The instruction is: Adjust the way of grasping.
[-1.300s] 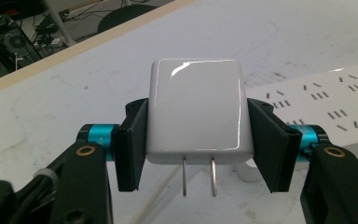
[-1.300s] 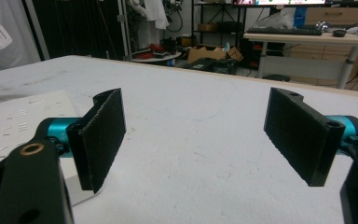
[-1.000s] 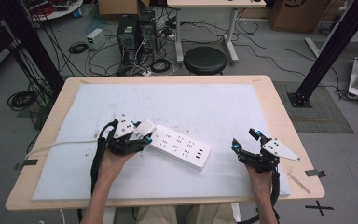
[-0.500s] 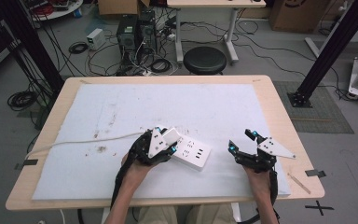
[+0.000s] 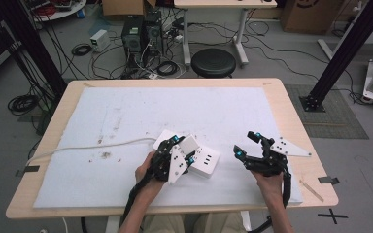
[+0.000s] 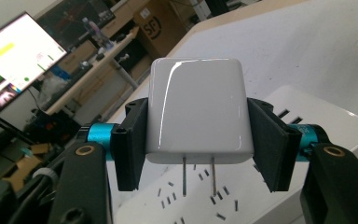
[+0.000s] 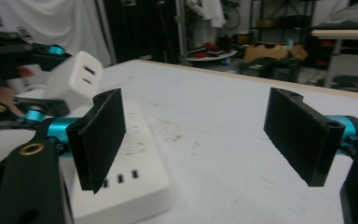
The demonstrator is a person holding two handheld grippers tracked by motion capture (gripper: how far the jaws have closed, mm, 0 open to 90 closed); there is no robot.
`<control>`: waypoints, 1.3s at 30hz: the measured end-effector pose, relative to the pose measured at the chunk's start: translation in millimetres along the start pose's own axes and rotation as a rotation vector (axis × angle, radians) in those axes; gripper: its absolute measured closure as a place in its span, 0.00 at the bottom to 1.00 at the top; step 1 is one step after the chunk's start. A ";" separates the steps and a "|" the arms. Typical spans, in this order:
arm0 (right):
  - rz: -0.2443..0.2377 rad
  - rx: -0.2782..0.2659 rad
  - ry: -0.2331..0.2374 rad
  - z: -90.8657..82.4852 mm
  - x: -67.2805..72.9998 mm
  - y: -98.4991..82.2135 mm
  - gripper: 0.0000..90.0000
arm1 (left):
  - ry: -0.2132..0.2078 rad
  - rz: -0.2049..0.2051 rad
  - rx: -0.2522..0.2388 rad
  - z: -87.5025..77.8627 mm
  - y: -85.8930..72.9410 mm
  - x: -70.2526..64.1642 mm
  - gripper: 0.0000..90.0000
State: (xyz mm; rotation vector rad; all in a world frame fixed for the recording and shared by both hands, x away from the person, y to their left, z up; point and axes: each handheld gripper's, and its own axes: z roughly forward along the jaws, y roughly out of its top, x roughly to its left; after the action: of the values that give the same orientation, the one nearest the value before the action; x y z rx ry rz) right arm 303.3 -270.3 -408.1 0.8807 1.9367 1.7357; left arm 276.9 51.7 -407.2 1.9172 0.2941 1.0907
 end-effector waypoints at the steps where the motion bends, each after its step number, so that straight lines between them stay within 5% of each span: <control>1: 0.019 0.014 0.053 3.5 1.5 4.4 0.23 | 0.013 0.033 -0.013 -1.4 0.6 -3.9 0.47; 5: 0.046 0.037 0.119 8.0 2.2 7.7 0.24 | 0.020 0.049 -0.020 -2.4 1.4 -6.2 0.47; 7: 0.088 0.066 0.210 15.8 3.1 11.6 0.24 | 0.033 0.109 -0.046 -3.0 4.1 -13.7 0.47; 15: 0.134 0.119 0.350 30.5 7.1 17.8 0.24 | 0.039 0.167 -0.075 -2.9 9.2 -22.8 0.47; 23: 0.175 0.168 0.442 43.1 9.8 22.0 0.24 | 0.042 0.230 -0.122 -2.3 12.4 -29.0 0.47; 33: 0.215 0.200 0.552 56.5 14.7 20.7 0.32 | 0.036 0.242 -0.177 -2.4 16.7 -32.6 0.47; 39: 0.220 0.215 0.571 58.9 16.2 20.5 0.40 | 0.025 0.248 -0.186 -2.1 18.4 -34.0 0.47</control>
State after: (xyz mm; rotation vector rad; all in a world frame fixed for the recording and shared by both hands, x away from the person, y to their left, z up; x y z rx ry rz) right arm 334.5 -215.3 -395.2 0.7418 2.5070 2.1067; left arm 251.6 22.8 -411.8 1.8066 -0.0338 1.2587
